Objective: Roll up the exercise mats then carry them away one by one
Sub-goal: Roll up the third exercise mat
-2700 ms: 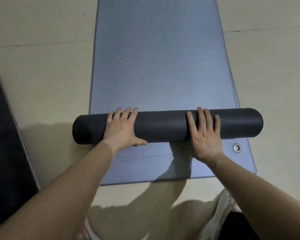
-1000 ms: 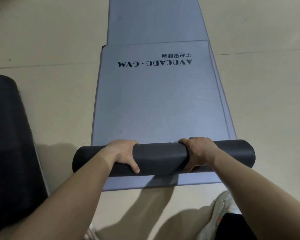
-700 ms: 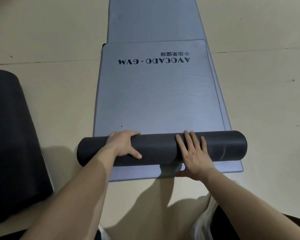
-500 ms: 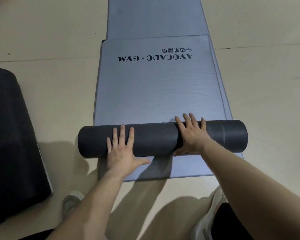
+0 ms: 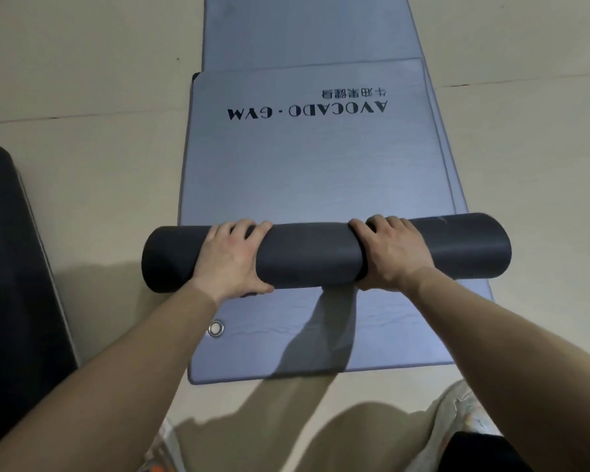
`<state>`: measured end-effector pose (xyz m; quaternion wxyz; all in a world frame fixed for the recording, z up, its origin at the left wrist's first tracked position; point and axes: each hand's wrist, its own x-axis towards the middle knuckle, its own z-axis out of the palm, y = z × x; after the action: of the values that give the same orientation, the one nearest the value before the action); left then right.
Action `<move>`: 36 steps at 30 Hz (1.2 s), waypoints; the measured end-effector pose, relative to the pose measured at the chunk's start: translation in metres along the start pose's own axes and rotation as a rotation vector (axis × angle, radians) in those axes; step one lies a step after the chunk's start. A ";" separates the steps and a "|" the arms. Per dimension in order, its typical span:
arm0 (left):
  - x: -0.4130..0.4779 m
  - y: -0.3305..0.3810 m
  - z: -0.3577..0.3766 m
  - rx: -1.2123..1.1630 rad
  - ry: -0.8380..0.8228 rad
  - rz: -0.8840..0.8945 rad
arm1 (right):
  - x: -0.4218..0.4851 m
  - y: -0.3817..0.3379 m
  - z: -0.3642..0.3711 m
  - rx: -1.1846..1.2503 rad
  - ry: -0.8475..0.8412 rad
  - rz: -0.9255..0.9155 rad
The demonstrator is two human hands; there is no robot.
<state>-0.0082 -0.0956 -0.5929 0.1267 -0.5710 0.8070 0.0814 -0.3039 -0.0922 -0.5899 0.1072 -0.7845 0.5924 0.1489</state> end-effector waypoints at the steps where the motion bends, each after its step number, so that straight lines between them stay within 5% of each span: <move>1: -0.006 0.004 -0.007 -0.013 -0.049 0.000 | -0.008 -0.003 -0.005 0.009 -0.042 0.002; 7: -0.062 0.035 -0.012 -0.186 -0.522 0.022 | -0.079 -0.014 -0.007 0.086 -0.331 -0.046; 12: -0.048 0.027 -0.025 -0.393 -0.641 -0.067 | -0.132 -0.049 0.025 0.003 0.041 0.148; 14: -0.055 0.032 -0.028 -0.324 -0.551 -0.105 | -0.134 -0.052 0.039 0.041 0.050 0.141; 17: -0.091 0.057 -0.006 -0.141 -0.037 -0.195 | -0.110 -0.027 0.036 0.045 0.037 0.023; 19: -0.102 0.072 0.013 -0.174 0.156 -0.221 | -0.089 -0.008 0.018 0.089 -0.027 -0.005; 23: -0.050 0.054 0.012 -0.209 -0.116 -0.173 | -0.078 -0.016 0.024 0.087 0.188 0.018; 25: -0.017 0.033 0.001 -0.249 -0.183 -0.136 | -0.073 -0.027 0.043 0.066 0.089 0.015; 28: 0.001 0.027 -0.001 -0.316 -0.077 -0.095 | -0.036 -0.019 0.041 0.009 0.063 0.040; 32: -0.003 0.032 0.015 0.088 -0.003 -0.059 | 0.012 -0.001 0.008 0.010 0.035 -0.032; 36: 0.013 0.022 -0.009 0.107 -0.054 -0.018 | 0.020 -0.005 -0.024 -0.006 -0.069 -0.035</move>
<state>-0.0343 -0.1025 -0.5887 0.1794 -0.5684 0.8013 0.0522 -0.2911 -0.1172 -0.5745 0.1279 -0.7893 0.5742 0.1758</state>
